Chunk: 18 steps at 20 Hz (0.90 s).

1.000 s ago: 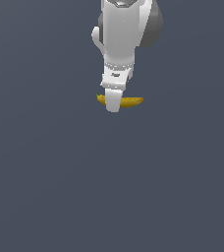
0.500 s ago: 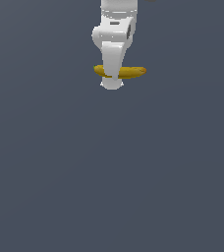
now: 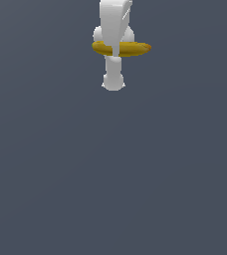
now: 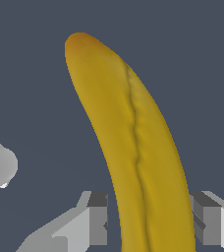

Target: Pick up the object and move it to a goal position.

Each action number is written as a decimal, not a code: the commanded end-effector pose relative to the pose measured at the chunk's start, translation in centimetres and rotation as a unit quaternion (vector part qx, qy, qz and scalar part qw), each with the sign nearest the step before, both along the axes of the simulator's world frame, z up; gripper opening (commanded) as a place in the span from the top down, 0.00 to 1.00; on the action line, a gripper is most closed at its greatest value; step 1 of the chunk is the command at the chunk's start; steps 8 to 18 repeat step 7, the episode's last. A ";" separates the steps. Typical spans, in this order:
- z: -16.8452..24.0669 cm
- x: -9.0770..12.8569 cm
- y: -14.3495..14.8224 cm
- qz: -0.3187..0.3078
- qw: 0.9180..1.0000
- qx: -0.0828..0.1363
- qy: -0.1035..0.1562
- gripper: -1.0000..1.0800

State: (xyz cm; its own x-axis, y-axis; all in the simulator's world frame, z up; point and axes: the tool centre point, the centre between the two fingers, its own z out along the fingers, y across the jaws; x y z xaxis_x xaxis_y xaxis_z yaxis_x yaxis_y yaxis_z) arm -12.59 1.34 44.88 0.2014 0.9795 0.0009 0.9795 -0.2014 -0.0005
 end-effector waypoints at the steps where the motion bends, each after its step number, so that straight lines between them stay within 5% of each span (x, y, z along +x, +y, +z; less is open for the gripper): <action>1: 1.0 -0.2 -0.1 0.000 1.000 0.000 0.000 1.00; 18: 1.9 -0.3 -0.1 -0.001 1.000 0.000 0.000 1.00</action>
